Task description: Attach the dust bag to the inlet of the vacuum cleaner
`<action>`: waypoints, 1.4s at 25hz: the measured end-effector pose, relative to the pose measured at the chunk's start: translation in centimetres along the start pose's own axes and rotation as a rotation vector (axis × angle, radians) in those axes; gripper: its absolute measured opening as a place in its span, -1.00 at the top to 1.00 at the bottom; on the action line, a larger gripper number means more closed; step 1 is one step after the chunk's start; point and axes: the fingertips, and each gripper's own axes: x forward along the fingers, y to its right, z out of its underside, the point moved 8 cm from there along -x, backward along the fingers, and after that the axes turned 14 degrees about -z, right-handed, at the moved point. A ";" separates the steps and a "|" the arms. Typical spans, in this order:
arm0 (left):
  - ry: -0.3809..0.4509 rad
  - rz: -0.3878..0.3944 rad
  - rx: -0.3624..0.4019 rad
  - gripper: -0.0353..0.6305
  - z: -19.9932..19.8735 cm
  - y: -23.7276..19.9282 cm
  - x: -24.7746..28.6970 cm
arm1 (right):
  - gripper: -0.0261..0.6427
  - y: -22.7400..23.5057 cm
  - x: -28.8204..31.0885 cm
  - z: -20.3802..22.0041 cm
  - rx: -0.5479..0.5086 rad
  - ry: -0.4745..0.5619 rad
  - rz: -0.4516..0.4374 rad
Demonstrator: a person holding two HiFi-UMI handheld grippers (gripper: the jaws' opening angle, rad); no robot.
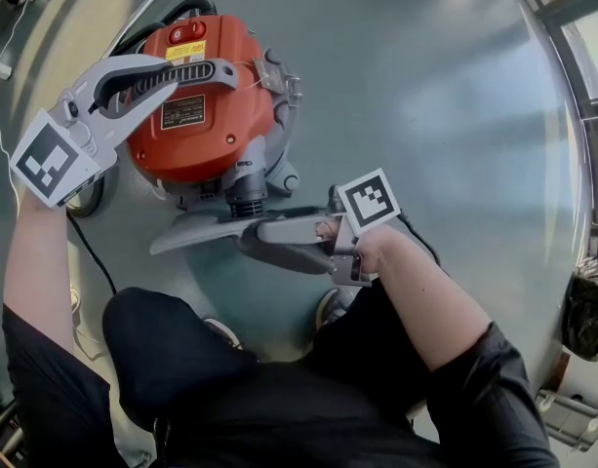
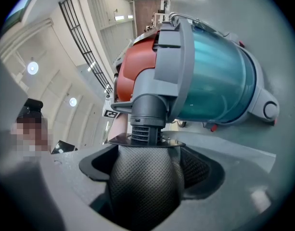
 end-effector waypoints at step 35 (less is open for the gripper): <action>-0.011 -0.222 -0.471 0.70 -4.2 11.8 -8.3 | -0.18 -10.8 -5.7 -1.1 -0.413 0.239 0.253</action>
